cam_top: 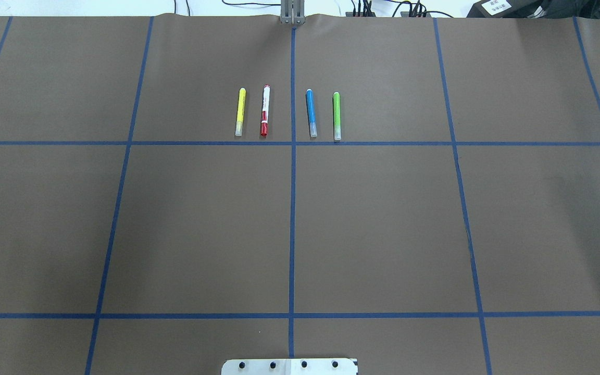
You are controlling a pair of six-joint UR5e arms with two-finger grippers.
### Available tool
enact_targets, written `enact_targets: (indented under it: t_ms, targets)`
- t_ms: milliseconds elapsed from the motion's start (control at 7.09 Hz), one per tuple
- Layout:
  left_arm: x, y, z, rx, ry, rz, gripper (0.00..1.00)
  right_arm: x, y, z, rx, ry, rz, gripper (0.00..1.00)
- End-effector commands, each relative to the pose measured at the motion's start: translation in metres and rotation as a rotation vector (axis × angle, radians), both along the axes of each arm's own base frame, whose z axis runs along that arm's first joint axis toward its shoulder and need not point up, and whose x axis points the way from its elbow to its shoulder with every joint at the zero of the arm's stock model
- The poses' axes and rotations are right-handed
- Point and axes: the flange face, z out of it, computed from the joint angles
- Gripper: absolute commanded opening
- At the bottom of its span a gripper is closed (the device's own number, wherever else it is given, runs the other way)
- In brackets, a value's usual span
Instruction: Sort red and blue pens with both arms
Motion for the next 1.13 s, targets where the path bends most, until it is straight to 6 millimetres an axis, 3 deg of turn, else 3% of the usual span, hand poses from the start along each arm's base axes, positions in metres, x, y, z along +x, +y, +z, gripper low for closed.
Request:
enact_targets:
  t_ms: [0,282,423,565,706,847,988]
  targets:
    - [0.002,0.0,-0.008,0.018,0.006,0.005,1.0,0.0,-0.001,-0.002,0.009,0.0,-0.003,1.0]
    - [0.004,0.0,-0.023,0.044,0.014,0.003,1.0,-0.002,-0.003,-0.033,0.086,-0.03,-0.006,1.0]
    - [0.014,-0.007,-0.033,0.067,0.019,0.021,1.0,-0.005,-0.005,-0.038,0.132,-0.066,-0.009,1.0]
    - [0.033,-0.027,-0.062,0.126,0.032,0.052,1.0,-0.005,-0.01,-0.04,0.209,-0.075,-0.006,1.0]
    - [0.046,-0.042,-0.085,0.18,0.044,0.071,1.0,-0.005,-0.014,-0.02,0.251,-0.075,-0.005,1.0]
    - [0.068,-0.062,-0.117,0.271,0.073,0.102,1.0,-0.008,-0.048,-0.017,0.331,-0.086,-0.007,1.0]
    - [0.104,-0.103,-0.157,0.405,0.114,0.141,1.0,-0.011,-0.063,-0.018,0.369,-0.099,-0.01,1.0]
